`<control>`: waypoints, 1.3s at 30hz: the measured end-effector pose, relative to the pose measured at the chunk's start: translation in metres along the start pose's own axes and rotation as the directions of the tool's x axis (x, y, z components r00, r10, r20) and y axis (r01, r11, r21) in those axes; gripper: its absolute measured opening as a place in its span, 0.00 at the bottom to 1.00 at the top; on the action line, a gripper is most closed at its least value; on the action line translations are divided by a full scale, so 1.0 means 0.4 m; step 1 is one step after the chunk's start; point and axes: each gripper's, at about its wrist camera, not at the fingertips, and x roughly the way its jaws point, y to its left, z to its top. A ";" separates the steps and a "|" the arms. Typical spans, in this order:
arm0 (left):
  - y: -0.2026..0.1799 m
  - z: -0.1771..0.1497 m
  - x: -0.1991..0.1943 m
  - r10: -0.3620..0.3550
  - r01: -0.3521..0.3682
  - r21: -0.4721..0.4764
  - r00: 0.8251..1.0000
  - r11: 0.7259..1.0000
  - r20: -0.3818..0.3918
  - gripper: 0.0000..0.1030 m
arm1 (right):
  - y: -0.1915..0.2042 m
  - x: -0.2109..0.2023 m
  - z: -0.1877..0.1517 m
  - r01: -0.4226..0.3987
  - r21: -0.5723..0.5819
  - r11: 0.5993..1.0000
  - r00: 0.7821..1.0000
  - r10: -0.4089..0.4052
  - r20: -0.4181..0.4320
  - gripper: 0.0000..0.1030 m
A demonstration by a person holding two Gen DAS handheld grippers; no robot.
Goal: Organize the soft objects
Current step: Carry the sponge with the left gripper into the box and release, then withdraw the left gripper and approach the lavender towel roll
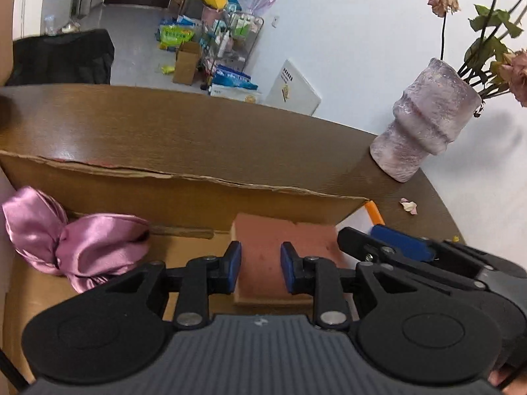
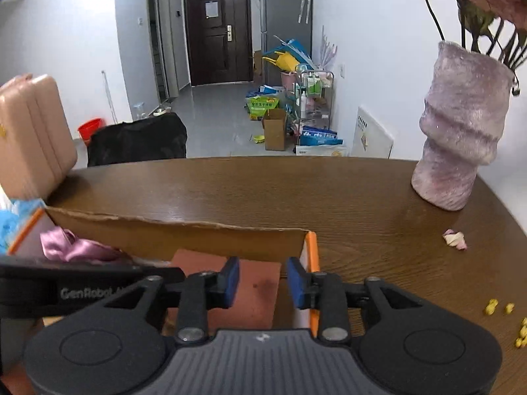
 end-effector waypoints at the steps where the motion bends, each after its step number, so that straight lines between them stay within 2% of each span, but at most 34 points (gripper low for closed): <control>1: 0.001 0.000 -0.007 -0.003 0.003 0.015 1.000 1.000 0.004 0.27 | -0.001 -0.011 -0.005 0.000 -0.013 1.000 1.000 0.000 0.015 0.34; 4: -0.003 -0.007 -0.079 0.037 -0.043 0.098 0.997 0.994 0.061 0.36 | -0.001 -0.058 0.004 0.022 -0.029 0.999 0.998 -0.020 0.058 0.37; 5: -0.005 -0.003 -0.106 0.058 -0.068 0.114 0.994 0.991 0.089 0.40 | -0.007 -0.073 0.014 0.015 -0.029 0.999 0.998 -0.013 0.069 0.41; 6: -0.003 0.000 -0.144 0.080 -0.096 0.125 0.989 0.988 0.124 0.41 | -0.007 -0.098 0.021 0.011 -0.027 1.000 0.997 -0.008 0.079 0.45; 10: -0.004 0.016 -0.289 0.141 -0.174 0.153 0.968 0.973 0.207 0.45 | -0.005 -0.222 0.048 0.019 -0.038 0.999 0.991 -0.014 0.137 0.50; 11: -0.004 0.013 -0.338 0.157 -0.198 0.160 0.959 0.967 0.235 0.49 | -0.002 -0.258 0.052 0.022 -0.045 0.999 0.988 -0.015 0.152 0.56; 12: -0.009 0.011 -0.375 0.165 -0.212 0.166 0.951 0.963 0.260 0.53 | 0.001 -0.293 0.053 0.024 -0.051 0.998 0.986 -0.016 0.168 0.66; 13: -0.014 0.006 -0.413 0.172 -0.227 0.168 0.942 0.959 0.288 0.61 | 0.004 -0.334 0.051 0.029 -0.060 0.998 0.982 -0.017 0.188 0.73; 14: -0.019 -0.001 -0.454 0.187 -0.249 0.167 0.929 0.954 0.321 0.68 | 0.005 -0.367 0.047 0.035 -0.069 0.997 0.978 -0.020 0.207 0.83; 15: -0.025 -0.012 -0.504 0.199 -0.273 0.168 0.911 0.947 0.361 0.71 | 0.009 -0.404 0.040 0.041 -0.079 0.996 0.972 -0.021 0.234 0.88; 16: -0.034 -0.016 -0.534 0.203 -0.287 0.173 0.900 0.942 0.385 0.76 | 0.012 -0.433 0.033 0.044 -0.087 0.995 0.967 -0.020 0.254 0.90; 18: -0.049 -0.037 -0.607 0.215 -0.317 0.181 0.877 0.931 0.429 0.80 | 0.015 -0.492 0.025 0.068 -0.081 0.994 0.960 -0.044 0.275 0.97; 22: -0.072 -0.098 -0.712 0.231 -0.356 0.183 0.844 0.917 0.483 0.96 | 0.040 -0.592 -0.010 0.146 -0.047 0.988 0.946 -0.126 0.298 1.00; 23: -0.077 -0.118 -0.734 0.235 -0.367 0.185 0.835 0.912 0.498 0.96 | 0.049 -0.615 -0.022 0.162 -0.046 0.986 0.944 -0.141 0.297 1.00; 25: -0.078 -0.155 -0.776 0.236 -0.378 0.189 0.823 0.906 0.518 0.96 | 0.062 -0.654 -0.039 0.150 -0.057 0.987 0.959 -0.131 0.252 1.00; 27: -0.073 -0.201 -0.818 0.237 -0.386 0.187 0.814 0.903 0.531 0.96 | 0.075 -0.686 -0.054 0.065 -0.104 0.992 0.988 -0.049 0.144 1.00; 28: -0.066 -0.225 -0.840 0.235 -0.385 0.184 0.809 0.905 0.538 0.96 | 0.077 -0.702 -0.068 0.024 -0.101 0.995 0.994 -0.014 0.104 1.00; 29: -0.064 -0.256 -0.862 0.236 -0.388 0.178 0.803 0.905 0.547 0.96 | 0.078 -0.726 -0.089 0.017 -0.084 0.996 0.995 -0.009 0.104 1.00; 31: -0.046 -0.320 -0.904 0.243 -0.393 0.158 0.788 0.906 0.566 0.96 | 0.094 -0.786 -0.154 0.076 -0.080 0.994 0.977 -0.059 0.204 1.00; 33: -0.043 -0.406 -0.946 0.232 -0.406 0.163 0.759 0.899 0.609 0.96 | 0.119 -0.840 -0.225 0.142 -0.118 0.983 0.945 -0.099 0.310 1.00; 35: -0.042 -0.489 -0.972 0.225 -0.419 0.162 0.730 0.894 0.645 0.96 | 0.141 -0.881 -0.300 0.184 -0.129 0.974 0.920 -0.124 0.372 1.00; 37: -0.041 -0.566 -0.986 0.216 -0.409 0.152 0.719 0.900 0.660 0.99 | 0.158 -0.926 -0.383 0.173 -0.133 0.976 0.902 -0.102 0.420 1.00; 39: -0.030 -0.659 -0.997 0.201 -0.379 0.127 0.711 0.917 0.674 1.00 | 0.160 -0.967 -0.468 0.114 -0.107 0.988 0.874 -0.049 0.484 1.00</control>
